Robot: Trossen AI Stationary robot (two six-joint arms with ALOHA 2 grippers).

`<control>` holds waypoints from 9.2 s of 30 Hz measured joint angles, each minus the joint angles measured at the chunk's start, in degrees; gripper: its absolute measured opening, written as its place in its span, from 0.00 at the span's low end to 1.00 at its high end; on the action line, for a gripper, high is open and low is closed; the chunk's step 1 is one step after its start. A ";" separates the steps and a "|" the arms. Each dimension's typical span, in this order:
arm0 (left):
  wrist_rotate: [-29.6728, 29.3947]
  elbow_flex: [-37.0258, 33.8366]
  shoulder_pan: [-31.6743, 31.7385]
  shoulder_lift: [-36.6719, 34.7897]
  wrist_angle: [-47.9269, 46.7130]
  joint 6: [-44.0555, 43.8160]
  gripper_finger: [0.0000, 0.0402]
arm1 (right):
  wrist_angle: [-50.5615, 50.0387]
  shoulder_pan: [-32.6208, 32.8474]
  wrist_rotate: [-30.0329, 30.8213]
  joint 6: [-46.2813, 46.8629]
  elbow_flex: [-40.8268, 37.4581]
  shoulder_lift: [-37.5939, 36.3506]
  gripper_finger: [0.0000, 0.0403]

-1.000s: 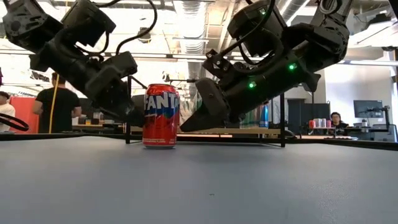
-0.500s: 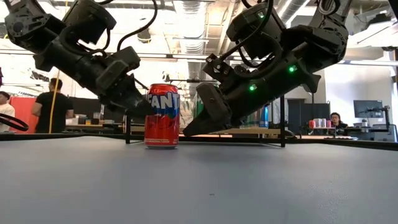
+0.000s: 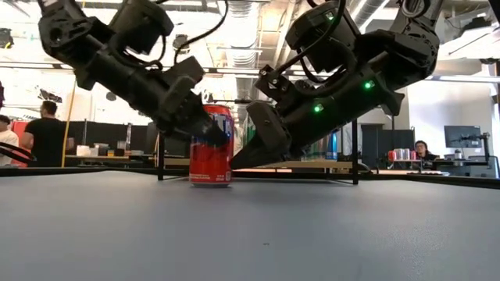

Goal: Place canned beverage on shelf
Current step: Put the red soda can on the shelf aligned with the other red soda cans

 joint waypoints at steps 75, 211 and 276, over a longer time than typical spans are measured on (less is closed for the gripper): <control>-10.79 12.93 15.32 -7.35 -24.27 -1.60 0.69 | -1.75 0.03 -0.11 -0.20 -0.02 0.02 0.00; -29.01 25.83 -19.45 -32.58 -81.09 -17.31 0.97 | 10.48 -8.58 19.69 -4.69 8.52 0.44 0.00; -27.31 25.78 -21.45 -32.01 -82.42 -12.70 0.97 | 2.25 -10.68 20.56 -6.28 28.35 14.64 0.00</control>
